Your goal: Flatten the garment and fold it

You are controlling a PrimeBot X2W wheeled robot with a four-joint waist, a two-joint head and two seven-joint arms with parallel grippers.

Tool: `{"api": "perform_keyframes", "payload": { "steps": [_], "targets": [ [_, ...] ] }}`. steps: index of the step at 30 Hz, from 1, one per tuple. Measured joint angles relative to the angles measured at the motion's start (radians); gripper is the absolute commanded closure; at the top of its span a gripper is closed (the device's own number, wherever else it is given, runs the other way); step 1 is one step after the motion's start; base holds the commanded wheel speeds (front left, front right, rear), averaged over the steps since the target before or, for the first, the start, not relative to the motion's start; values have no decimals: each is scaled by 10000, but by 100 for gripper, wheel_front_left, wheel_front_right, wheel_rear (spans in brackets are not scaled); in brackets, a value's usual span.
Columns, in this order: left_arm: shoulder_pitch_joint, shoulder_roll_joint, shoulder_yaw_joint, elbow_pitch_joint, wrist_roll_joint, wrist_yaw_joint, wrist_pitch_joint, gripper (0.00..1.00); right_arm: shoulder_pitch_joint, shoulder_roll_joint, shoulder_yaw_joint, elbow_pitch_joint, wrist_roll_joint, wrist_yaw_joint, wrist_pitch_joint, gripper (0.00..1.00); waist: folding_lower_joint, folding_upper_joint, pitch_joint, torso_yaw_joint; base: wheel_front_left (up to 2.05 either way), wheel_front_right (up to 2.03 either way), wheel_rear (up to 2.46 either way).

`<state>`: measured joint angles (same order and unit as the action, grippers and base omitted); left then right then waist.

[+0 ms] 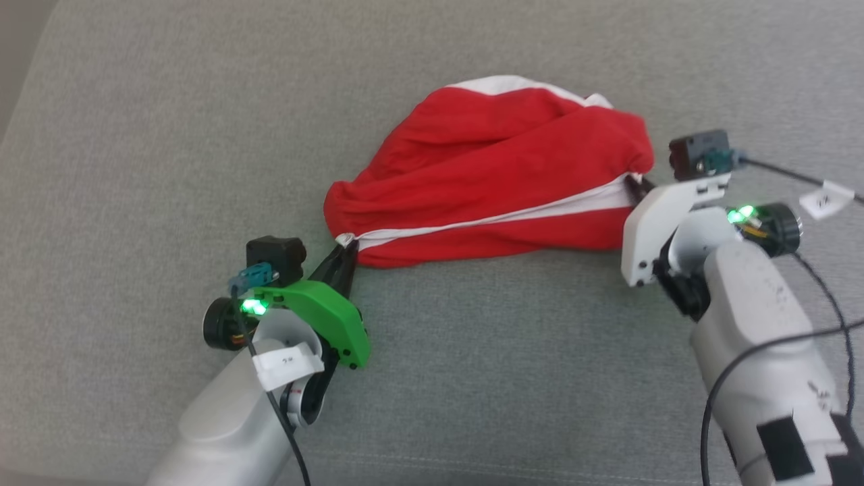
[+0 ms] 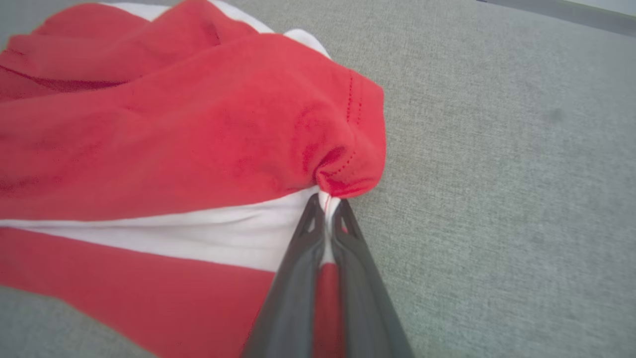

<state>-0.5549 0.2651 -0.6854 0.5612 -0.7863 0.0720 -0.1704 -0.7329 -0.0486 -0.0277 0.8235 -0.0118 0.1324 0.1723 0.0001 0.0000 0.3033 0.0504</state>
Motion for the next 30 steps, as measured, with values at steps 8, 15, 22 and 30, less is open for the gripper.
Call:
{"api": "perform_keyframes", "payload": {
  "steps": [8,15,22,30],
  "targets": [
    [539,525,293,-1346,-474,-25,127,100,1799,0,667,-2504,1400,0,-646,100,0,0,-748,-460,0,0,0],
    [427,1415,1032,-3856,-1699,-360,1551,100,2477,-15,548,-5545,1452,0,1189,100,0,0,-1099,-1034,0,0,0],
    [-1487,1668,2169,-4840,-3162,-249,3009,100,1157,-347,493,-6631,1488,0,3001,100,-1,0,-716,-1337,0,0,0],
    [-4059,1306,2890,-3379,-3095,-15,2650,100,-1495,-380,460,-5344,1595,0,2406,100,0,0,227,-1513,0,0,0]
  ]
}}
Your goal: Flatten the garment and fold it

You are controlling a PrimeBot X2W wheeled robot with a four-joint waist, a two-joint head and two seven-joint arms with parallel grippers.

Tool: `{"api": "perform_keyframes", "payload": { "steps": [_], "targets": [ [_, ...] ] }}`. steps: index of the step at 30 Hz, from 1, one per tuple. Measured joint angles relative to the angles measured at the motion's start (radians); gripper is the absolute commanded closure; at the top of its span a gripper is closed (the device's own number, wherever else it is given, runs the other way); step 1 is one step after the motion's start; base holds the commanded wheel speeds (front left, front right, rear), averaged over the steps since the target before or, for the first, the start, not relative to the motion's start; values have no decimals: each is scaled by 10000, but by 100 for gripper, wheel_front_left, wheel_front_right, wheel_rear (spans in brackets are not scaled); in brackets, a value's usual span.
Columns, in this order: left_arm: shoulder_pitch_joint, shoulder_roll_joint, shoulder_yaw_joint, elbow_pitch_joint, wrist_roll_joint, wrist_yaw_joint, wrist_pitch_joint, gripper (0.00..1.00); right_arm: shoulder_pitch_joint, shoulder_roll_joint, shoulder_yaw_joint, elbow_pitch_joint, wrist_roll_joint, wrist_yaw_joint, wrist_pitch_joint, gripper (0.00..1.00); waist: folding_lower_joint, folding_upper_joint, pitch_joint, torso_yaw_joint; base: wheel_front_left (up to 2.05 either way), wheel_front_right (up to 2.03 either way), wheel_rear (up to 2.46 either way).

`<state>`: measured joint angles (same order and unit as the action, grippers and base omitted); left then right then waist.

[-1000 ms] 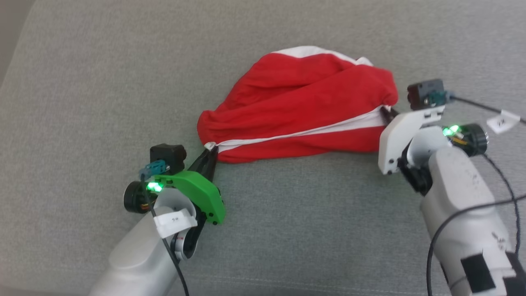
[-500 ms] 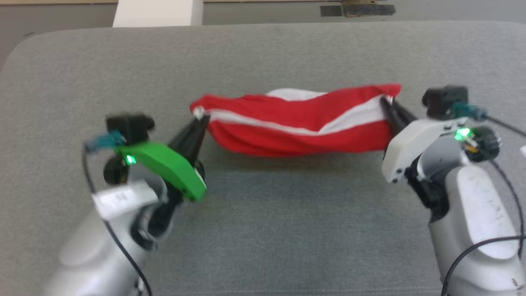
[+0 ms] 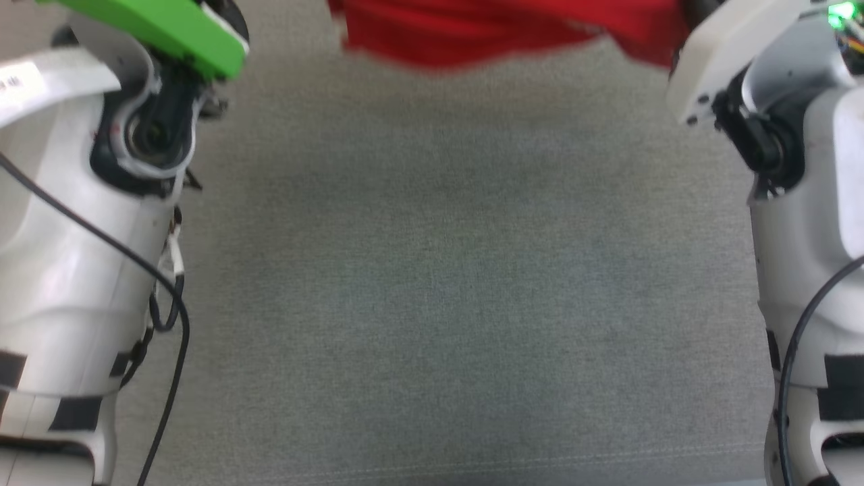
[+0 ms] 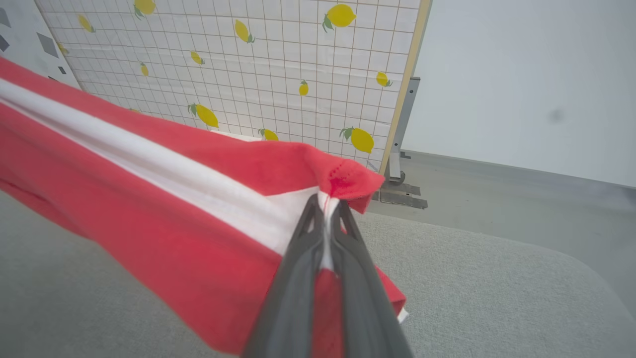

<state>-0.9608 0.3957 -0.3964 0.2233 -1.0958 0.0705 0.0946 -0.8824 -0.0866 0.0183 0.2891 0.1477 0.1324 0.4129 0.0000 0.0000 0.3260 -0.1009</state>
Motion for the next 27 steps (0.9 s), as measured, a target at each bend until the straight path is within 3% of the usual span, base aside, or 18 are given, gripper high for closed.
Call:
{"api": "perform_keyframes", "payload": {
  "steps": [7,15,20,21,22,27],
  "targets": [
    [249,-230,-316,1039,324,-345,-663,100,106,150,357,1390,125,0,-769,100,2,0,526,-94,0,0,0],
    [4021,-138,-1312,965,552,-420,-918,100,3057,-31,846,1524,525,0,-667,100,0,0,-31,9,0,0,0],
    [6102,-186,-1685,368,401,-111,-1149,100,4968,-67,673,706,679,0,-293,100,-1,0,-537,160,0,0,0],
    [6441,-196,-1705,198,353,-27,-1239,100,5358,-65,573,437,646,0,-247,63,-1,0,-646,192,0,0,0],
    [6729,-199,-1737,29,328,69,-1329,100,5720,-52,462,176,610,0,-169,0,-1,0,-751,222,0,0,0],
    [7611,-207,-1946,-606,328,435,-1503,100,7345,115,65,-1126,359,-2,332,0,-1,0,-1170,358,0,0,0]
  ]
}}
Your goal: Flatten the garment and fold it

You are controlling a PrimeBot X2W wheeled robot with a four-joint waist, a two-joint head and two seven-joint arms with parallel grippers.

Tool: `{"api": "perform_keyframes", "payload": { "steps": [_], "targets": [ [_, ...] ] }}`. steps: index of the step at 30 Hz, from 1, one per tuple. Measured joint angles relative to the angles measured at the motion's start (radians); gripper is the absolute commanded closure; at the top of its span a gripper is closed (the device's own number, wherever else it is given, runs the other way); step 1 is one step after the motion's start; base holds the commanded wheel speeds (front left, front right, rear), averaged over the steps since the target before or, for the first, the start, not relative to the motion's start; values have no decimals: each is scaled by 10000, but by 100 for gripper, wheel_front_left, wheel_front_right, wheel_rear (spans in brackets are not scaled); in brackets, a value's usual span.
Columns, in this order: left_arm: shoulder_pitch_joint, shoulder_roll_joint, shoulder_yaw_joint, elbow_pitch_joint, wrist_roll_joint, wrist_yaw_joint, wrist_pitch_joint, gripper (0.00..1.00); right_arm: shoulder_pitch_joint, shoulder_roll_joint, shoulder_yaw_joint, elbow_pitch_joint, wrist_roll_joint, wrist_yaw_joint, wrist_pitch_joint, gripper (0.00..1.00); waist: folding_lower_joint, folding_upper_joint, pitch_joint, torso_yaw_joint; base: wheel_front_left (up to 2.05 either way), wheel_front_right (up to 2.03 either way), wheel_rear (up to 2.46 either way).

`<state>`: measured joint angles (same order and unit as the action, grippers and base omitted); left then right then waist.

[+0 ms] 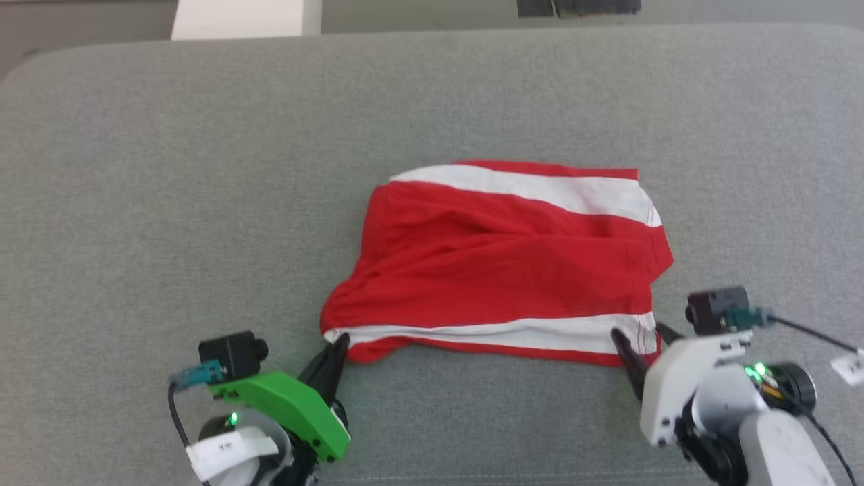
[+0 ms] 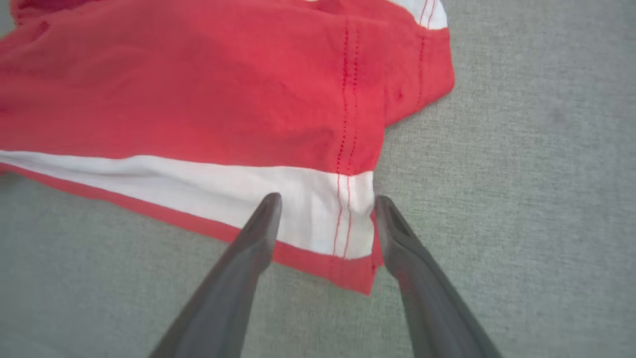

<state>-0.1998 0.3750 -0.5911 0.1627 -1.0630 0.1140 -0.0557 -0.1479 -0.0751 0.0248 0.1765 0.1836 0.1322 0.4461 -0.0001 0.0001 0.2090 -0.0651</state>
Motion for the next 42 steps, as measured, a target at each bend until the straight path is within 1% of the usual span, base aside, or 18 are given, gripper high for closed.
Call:
{"api": "perform_keyframes", "payload": {
  "steps": [4,7,10,14,22,24,25,26,29,30,31,33,34,35,42],
  "targets": [
    [279,6,-25,-236,0,205,-33,100,979,167,-249,-1189,-134,0,284,0,0,0,-255,81,0,0,0],
    [402,12,-4,-380,-4,251,-79,100,1409,226,-414,-1889,-127,0,295,0,0,0,-385,84,0,0,0],
    [412,21,10,-445,-6,295,-90,100,1481,236,-788,-2057,31,0,107,0,0,0,-405,50,0,0,0],
    [396,27,8,-460,-4,295,-92,100,1265,221,-905,-1507,8,0,-67,0,0,0,-315,55,0,0,0],
    [312,21,196,-360,0,380,-295,100,279,232,-263,-98,25,0,-244,0,0,0,-66,150,0,0,0],
    [291,23,222,-334,0,380,-313,100,142,232,-90,59,23,0,-257,0,0,0,-23,169,0,0,0],
    [286,23,242,-301,0,380,-337,100,29,238,270,180,23,0,-268,0,0,0,9,196,0,0,0],
    [285,23,247,-303,-2,380,-339,100,30,242,384,184,23,0,-268,0,0,0,17,200,0,0,0],
    [283,19,249,-303,-2,378,-339,100,52,242,458,174,84,0,-238,0,0,0,37,210,0,0,0],
    [283,17,255,-303,-2,374,-339,100,66,242,481,174,138,0,-222,14,0,0,38,207,0,0,0],
    [282,17,259,-305,-2,370,-341,100,76,240,508,173,144,0,-222,48,0,0,40,202,0,0,0],
    [278,17,265,-303,-4,368,-341,100,84,242,556,176,159,0,-222,79,0,0,43,186,0,0,0],
    [272,17,270,-303,-4,368,-341,100,87,242,594,186,169,0,-203,79,0,0,42,178,0,0,0],
    [267,15,272,-303,-8,366,-341,100,88,240,612,186,207,0,-196,100,0,0,41,171,0,0,0],
    [254,-2,284,-284,-23,313,-424,100,87,242,644,134,309,0,-433,100,0,0,-77,152,0,0,0]
  ]
}}
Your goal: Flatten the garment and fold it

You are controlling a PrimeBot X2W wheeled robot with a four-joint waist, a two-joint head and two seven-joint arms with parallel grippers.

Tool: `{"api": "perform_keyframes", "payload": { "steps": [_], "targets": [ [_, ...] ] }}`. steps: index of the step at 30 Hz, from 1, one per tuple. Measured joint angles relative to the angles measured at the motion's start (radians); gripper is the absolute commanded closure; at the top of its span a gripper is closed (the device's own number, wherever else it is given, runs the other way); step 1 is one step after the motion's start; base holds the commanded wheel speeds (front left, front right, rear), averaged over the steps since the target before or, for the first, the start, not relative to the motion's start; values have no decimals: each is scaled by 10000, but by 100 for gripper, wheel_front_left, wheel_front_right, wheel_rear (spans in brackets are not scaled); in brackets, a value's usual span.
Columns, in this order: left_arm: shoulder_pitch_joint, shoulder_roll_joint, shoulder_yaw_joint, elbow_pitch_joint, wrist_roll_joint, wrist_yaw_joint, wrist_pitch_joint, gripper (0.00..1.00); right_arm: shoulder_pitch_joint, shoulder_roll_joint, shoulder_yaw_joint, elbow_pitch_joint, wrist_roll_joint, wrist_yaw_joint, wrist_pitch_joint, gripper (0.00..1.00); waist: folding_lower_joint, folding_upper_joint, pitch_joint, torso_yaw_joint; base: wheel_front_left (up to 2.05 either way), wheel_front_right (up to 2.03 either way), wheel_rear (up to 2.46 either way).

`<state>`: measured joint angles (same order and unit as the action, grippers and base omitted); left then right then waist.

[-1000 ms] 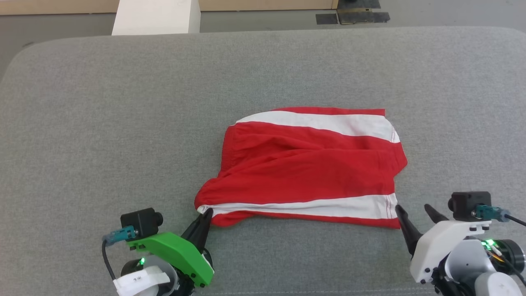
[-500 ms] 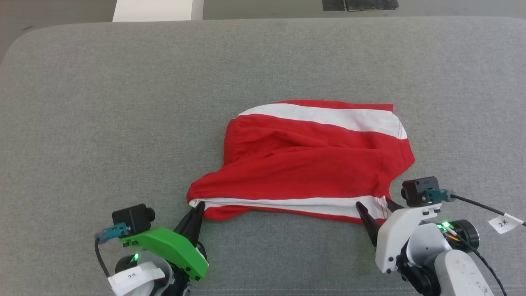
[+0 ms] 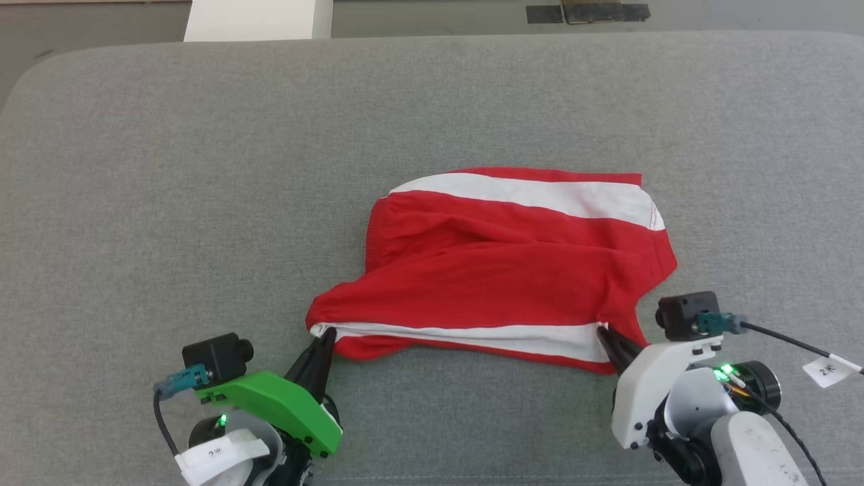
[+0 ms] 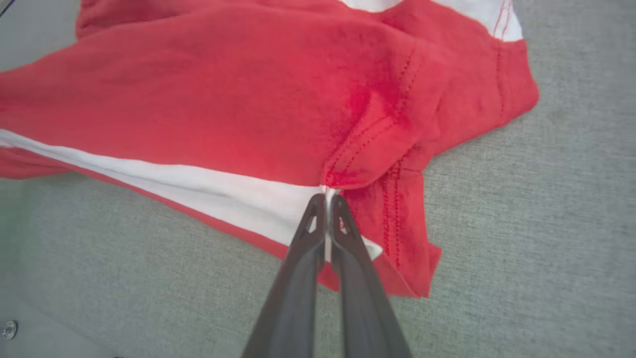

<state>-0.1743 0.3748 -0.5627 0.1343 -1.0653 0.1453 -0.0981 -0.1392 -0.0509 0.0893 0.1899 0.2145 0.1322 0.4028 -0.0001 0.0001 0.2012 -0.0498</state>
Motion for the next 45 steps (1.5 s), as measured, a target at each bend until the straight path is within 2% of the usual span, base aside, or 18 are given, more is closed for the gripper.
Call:
{"api": "perform_keyframes", "payload": {
  "steps": [6,10,15,20,23,26,30,33,36,40,45],
  "targets": [
    [-223,-15,111,-487,-351,-399,73,100,-82,-2,-67,-980,199,0,138,100,0,0,-124,42,0,0,0],
    [-1407,119,182,-1018,-458,-748,871,100,-1080,-115,36,-1747,-151,0,838,100,0,0,4,36,0,0,0],
    [-3861,100,842,-1269,-1337,-851,2102,100,-3714,-761,136,-1797,-211,0,1446,100,0,0,434,-10,0,0,0],
    [-6647,86,1381,-510,-1547,-470,2913,100,-6675,-1208,428,-740,-309,0,1503,100,1,0,1072,-107,0,0,0],
    [-8140,27,1630,290,-1402,-280,2980,100,-8362,-1235,418,96,-439,0,1177,100,3,0,1508,-193,0,0,0],
    [-9585,-136,1981,1197,-1162,-84,2596,100,-9950,-1223,401,826,-874,0,474,100,3,0,1980,-296,0,0,0],
    [-10979,-232,2347,2150,-750,-71,1843,100,-11551,-1150,502,1522,-1392,0,-826,100,3,0,2502,-438,0,0,0],
    [-11770,-328,2784,2679,-719,-265,1007,100,-12461,-947,387,1937,-1843,0,-1952,100,4,0,2848,-577,0,0,0],
    [-12184,-376,2949,3012,-648,-719,449,100,-12982,-826,165,2236,-2226,0,-2857,100,3,0,3084,-687,0,0,0],
    [-11960,-477,2851,3411,-711,-1277,447,100,-12787,-729,291,2859,-2215,0,-3033,100,3,0,3134,-737,0,0,0],
    [-10011,-297,2117,3762,-556,-1843,631,100,-11048,-871,1160,3356,-1582,2,-2627,100,3,0,2829,-665,0,0,0]
  ]
}}
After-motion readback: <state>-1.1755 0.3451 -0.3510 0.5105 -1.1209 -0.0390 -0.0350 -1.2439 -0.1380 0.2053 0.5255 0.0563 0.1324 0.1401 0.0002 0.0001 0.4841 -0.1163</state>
